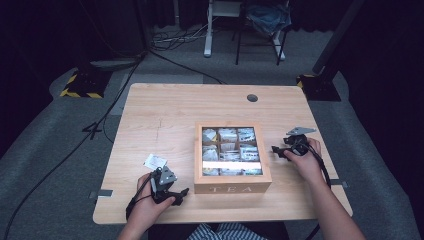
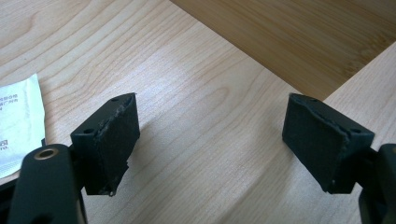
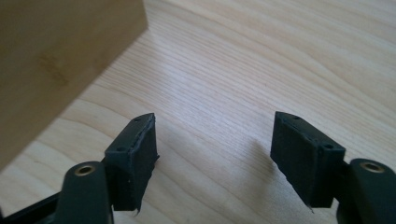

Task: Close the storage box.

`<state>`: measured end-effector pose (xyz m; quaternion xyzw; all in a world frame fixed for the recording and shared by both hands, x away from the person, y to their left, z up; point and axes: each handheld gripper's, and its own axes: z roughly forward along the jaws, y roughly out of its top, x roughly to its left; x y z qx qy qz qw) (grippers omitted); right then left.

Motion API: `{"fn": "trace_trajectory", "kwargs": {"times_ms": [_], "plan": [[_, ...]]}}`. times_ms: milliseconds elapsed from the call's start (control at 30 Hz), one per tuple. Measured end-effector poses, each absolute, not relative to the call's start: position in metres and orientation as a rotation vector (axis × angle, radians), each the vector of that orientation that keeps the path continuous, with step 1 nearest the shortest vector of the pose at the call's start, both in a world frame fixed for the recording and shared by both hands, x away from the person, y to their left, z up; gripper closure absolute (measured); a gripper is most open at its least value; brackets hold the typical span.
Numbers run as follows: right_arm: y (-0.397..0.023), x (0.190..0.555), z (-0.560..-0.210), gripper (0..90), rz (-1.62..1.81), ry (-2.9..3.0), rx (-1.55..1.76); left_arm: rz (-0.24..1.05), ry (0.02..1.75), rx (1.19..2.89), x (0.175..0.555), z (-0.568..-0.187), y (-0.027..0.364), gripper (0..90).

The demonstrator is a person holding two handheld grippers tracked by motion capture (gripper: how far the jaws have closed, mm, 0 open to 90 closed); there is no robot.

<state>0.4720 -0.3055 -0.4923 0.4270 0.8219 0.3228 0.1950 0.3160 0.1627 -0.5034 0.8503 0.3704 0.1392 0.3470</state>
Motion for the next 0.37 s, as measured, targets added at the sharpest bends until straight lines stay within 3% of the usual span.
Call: {"fn": "trace_trajectory", "kwargs": {"times_ms": [167, 367], "plan": [[-0.3085, 0.475, -0.5025, 16.5, 0.968, 2.232, 1.263, 0.361, 0.961, 2.206, 0.316, -0.5034, 0.1627, 19.5], [-0.3089, 0.477, -0.5037, 14.5, 0.957, 2.203, 1.293, 0.358, 0.965, 2.203, 0.3162, -0.5035, 0.1622, 19.4]]}}
